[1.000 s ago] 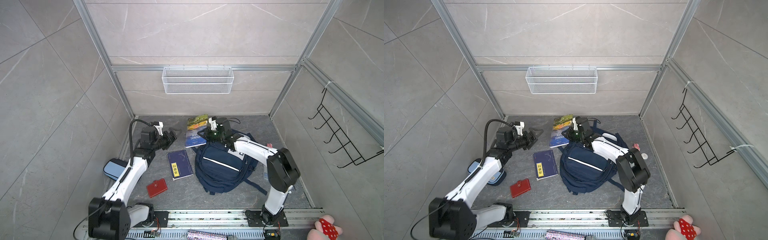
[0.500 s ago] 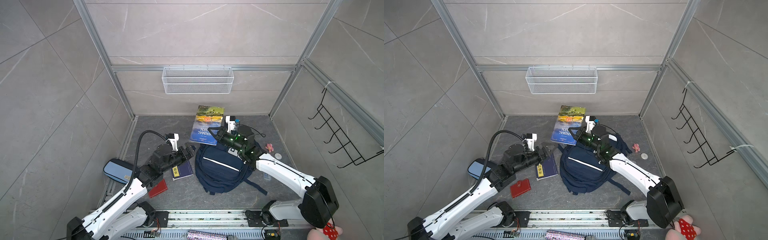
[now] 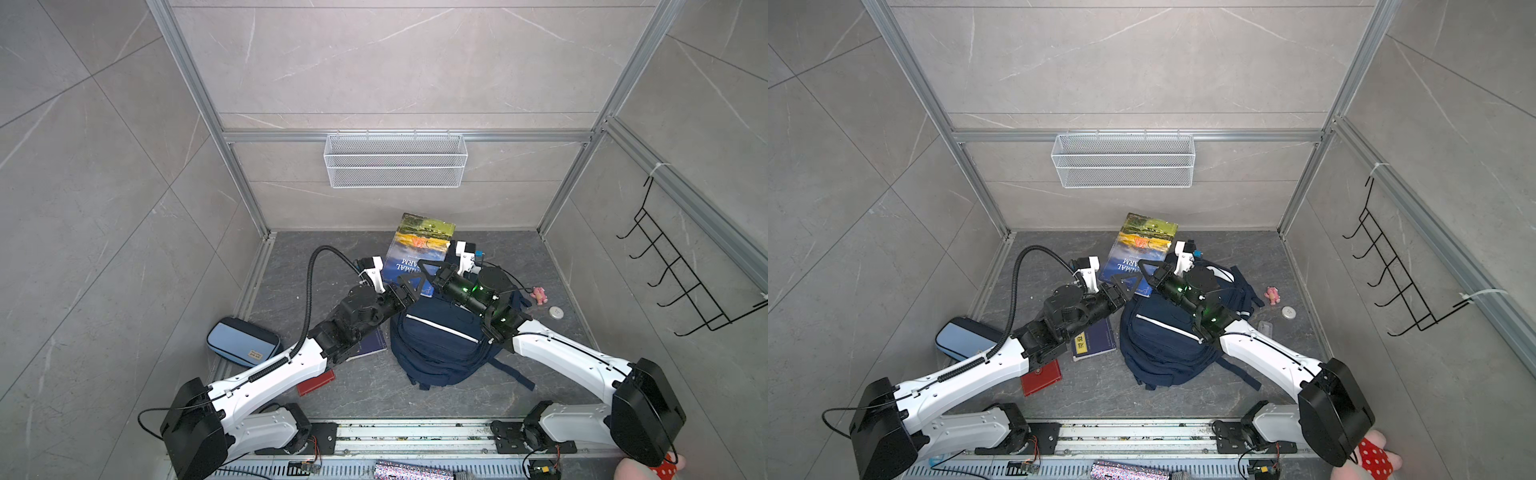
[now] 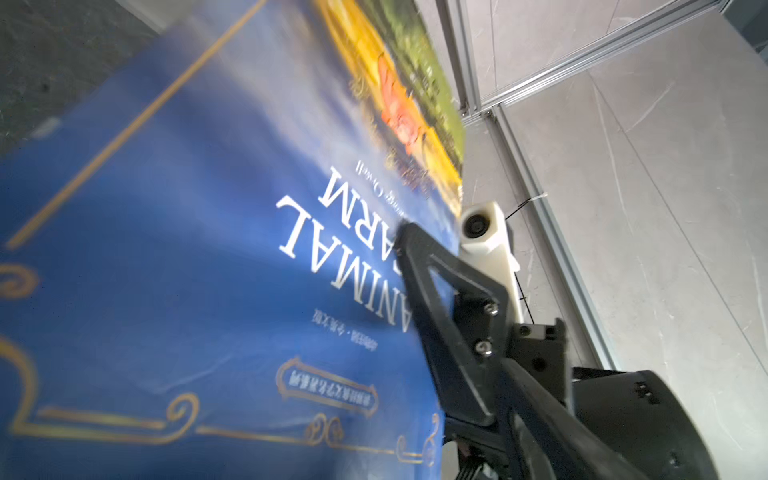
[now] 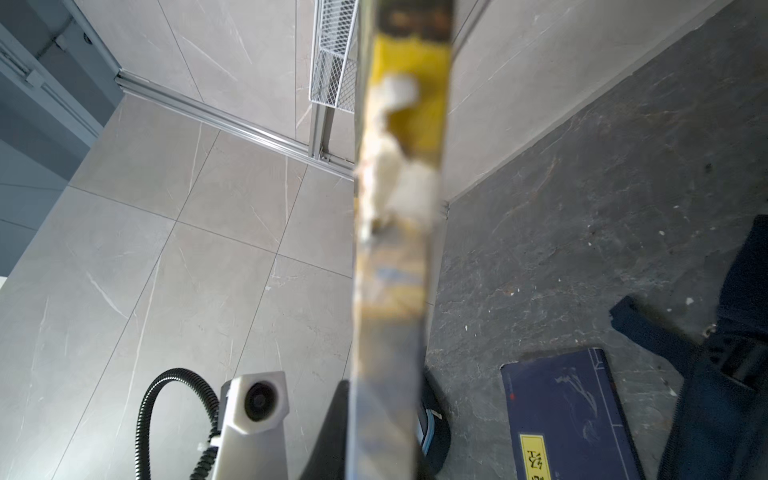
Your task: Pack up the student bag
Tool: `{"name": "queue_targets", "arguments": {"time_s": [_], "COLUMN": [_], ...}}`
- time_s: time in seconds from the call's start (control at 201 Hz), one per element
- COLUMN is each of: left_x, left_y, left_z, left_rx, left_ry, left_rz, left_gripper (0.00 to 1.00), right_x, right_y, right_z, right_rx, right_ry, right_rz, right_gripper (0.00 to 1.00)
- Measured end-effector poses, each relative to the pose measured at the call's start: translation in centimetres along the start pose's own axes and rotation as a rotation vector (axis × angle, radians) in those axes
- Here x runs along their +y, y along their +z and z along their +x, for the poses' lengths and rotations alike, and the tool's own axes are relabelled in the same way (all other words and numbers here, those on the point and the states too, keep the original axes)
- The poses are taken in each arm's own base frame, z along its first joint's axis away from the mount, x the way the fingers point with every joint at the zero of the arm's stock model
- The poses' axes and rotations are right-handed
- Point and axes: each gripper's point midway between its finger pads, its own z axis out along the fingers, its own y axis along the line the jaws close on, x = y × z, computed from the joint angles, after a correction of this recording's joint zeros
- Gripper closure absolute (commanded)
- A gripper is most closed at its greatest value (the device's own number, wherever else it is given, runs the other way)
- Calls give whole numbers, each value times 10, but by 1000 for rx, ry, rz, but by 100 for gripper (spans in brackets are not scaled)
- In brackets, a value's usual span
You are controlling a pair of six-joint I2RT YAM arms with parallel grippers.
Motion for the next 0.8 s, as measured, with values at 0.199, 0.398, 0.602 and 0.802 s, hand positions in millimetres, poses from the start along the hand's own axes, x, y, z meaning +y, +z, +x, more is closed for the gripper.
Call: {"name": "queue_targets", "arguments": {"time_s": [0.199,0.398,0.602,0.802], "left_x": [-9,-13,-6,-5], "left_y": [-1,5,20,25], "left_z": [-12,-17,-11,-7], "left_rx": [-64,-98,-91,-75], "left_ry": [-3,-1,36,41], "left_rz": [29,56,45,54], "left_gripper": [29,36,87,100], "right_x": [10,14,3,1], "right_y": [-1,-4,-7,-13], "right_z": [-5,-8,-3,-7], "right_rx": [-25,-49,-45,-71], "right_ry": [8,23,39,50], "right_rz": [-43,-85,-79,-81], "right_gripper": [100,100,100,99]}}
